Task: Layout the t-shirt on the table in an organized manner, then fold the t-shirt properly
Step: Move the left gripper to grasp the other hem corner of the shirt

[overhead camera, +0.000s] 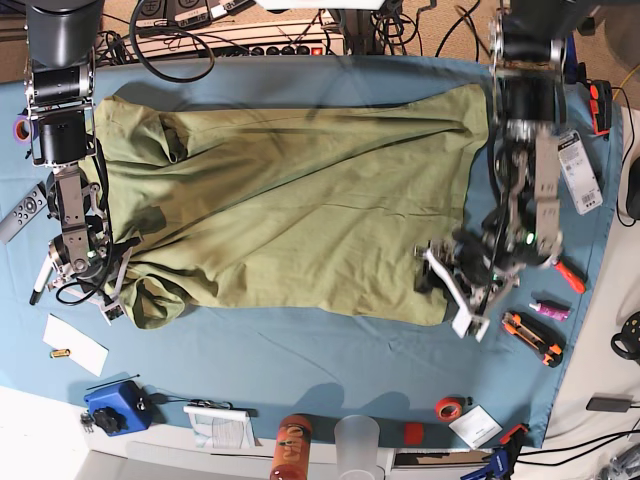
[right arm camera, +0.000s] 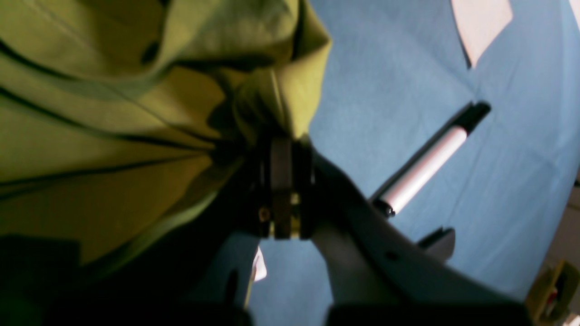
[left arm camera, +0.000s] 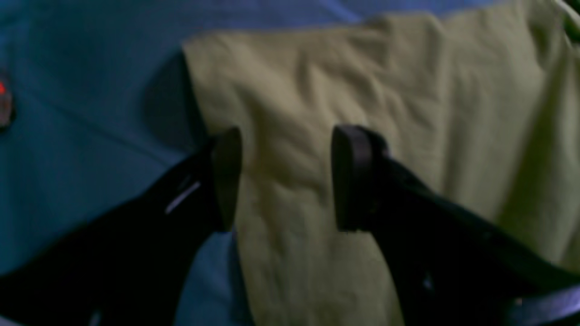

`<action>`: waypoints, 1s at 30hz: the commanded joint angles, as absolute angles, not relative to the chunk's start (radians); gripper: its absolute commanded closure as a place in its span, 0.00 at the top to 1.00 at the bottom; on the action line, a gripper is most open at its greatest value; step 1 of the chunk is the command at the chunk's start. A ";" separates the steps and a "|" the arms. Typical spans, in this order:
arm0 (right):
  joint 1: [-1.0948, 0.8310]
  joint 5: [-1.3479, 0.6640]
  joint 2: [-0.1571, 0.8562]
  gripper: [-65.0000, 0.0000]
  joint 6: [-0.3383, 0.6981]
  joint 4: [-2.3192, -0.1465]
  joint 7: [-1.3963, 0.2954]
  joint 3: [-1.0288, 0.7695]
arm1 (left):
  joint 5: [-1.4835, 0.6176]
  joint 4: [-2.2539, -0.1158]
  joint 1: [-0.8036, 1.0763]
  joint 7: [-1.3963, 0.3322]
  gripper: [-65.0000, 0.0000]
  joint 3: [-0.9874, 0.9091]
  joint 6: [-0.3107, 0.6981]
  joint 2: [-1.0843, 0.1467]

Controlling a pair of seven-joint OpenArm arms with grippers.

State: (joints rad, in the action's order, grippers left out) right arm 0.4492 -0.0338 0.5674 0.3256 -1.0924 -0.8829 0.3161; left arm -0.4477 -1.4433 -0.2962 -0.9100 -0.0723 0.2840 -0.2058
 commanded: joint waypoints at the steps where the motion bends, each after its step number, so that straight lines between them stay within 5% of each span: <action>1: 0.479 -0.025 0.587 0.00 0.316 -1.105 -0.878 0.306 | -0.456 -1.413 -0.350 -0.890 0.50 -0.074 0.287 -0.213; 13: 0.480 -0.006 0.587 0.00 0.316 -1.105 -0.869 0.306 | -0.513 -1.069 -0.546 -0.890 0.46 -0.074 0.378 -0.208; 19: 0.480 -0.006 0.583 0.00 0.316 -1.105 -0.861 0.306 | -0.467 -1.057 -0.541 -0.886 0.00 -0.074 0.344 -0.179; 30: 0.480 -0.012 0.573 0.00 0.291 -1.105 -0.693 0.181 | -0.301 -1.058 -0.606 -0.767 0.00 -0.077 0.258 -0.184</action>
State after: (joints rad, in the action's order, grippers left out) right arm 0.4488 -0.0181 0.5491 0.3058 -1.0920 -0.7139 0.1890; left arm -0.2993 -1.0401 -0.5678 -0.7959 -0.0731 0.2600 -0.1757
